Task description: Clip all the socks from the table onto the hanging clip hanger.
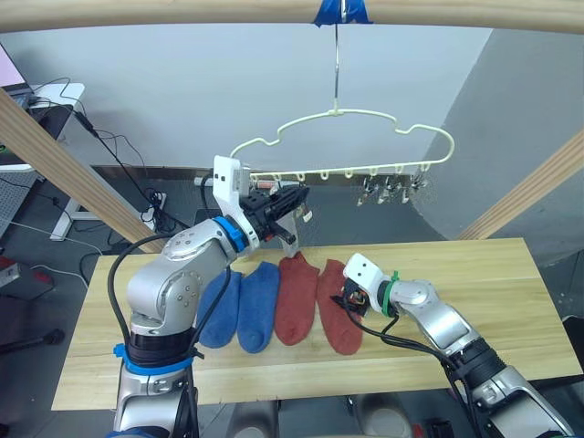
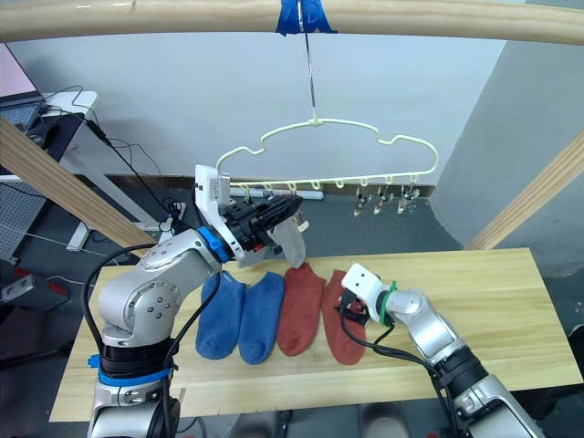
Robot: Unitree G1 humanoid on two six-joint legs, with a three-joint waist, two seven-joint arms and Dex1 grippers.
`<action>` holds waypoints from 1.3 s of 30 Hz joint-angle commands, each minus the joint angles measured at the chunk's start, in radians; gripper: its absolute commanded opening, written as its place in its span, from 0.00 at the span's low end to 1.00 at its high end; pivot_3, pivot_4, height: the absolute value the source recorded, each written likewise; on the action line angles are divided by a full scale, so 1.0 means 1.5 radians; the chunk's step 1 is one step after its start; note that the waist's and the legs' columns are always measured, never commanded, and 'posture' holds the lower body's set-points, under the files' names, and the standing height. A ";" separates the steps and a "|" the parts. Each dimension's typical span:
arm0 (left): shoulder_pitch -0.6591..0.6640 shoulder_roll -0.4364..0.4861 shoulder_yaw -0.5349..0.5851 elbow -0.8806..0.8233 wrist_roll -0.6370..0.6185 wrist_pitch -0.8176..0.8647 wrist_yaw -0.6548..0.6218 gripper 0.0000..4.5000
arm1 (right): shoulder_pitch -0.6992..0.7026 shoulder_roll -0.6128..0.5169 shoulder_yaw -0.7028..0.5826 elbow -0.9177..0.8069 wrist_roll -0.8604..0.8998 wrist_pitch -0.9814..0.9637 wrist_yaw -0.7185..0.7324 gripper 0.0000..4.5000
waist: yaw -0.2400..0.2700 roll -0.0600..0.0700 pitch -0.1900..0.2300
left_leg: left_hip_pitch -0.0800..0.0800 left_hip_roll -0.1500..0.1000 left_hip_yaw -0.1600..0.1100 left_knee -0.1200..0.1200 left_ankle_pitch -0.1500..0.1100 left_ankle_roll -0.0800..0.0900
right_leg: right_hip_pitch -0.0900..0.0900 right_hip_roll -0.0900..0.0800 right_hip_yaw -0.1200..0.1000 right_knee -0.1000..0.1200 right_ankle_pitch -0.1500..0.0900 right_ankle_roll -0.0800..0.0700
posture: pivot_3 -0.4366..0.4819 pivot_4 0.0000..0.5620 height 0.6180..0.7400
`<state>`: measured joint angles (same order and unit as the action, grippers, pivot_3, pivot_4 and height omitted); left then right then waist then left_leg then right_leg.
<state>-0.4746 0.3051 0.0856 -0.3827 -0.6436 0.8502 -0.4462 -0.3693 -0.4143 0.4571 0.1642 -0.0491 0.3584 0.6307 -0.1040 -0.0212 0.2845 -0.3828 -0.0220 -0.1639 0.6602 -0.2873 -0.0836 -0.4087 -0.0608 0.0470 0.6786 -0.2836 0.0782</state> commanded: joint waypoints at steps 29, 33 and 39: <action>-0.025 0.023 0.104 0.057 -0.306 0.284 0.106 0.00 | 0.102 -0.047 -0.139 -0.456 0.162 0.128 0.063 0.00 | 0.006 0.000 0.000 | 0.002 0.000 0.000 0.000 -0.001 0.002 | 0.001 0.000 0.000 0.000 0.000 0.000 | 0.32 0.51 1.00; -0.022 0.026 0.096 0.052 -0.315 0.281 0.111 0.00 | 0.093 -0.045 -0.143 -0.468 0.173 0.142 0.059 0.00 | 0.008 0.000 0.000 | 0.002 0.000 0.000 0.000 -0.001 0.002 | 0.001 0.000 0.000 0.000 0.000 0.000 | 0.32 0.51 1.00; -0.014 0.040 0.083 0.043 -0.312 0.268 0.107 0.00 | 0.086 -0.055 -0.166 -0.497 0.201 0.169 0.059 0.00 | 0.009 0.000 0.000 | 0.002 0.000 0.000 0.000 -0.001 0.002 | 0.001 0.000 0.000 0.000 0.000 0.000 | 0.32 0.51 1.00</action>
<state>-0.5290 0.3524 0.2414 -0.3176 -1.1199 1.2296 -0.2958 -0.2288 -0.4907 0.2335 -0.5223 0.2243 0.6068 0.7184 -0.0903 -0.0215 0.2846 -0.3805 -0.0219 -0.1642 0.6602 -0.2893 -0.0803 -0.4066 -0.0606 0.0470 0.6787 -0.2836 0.0782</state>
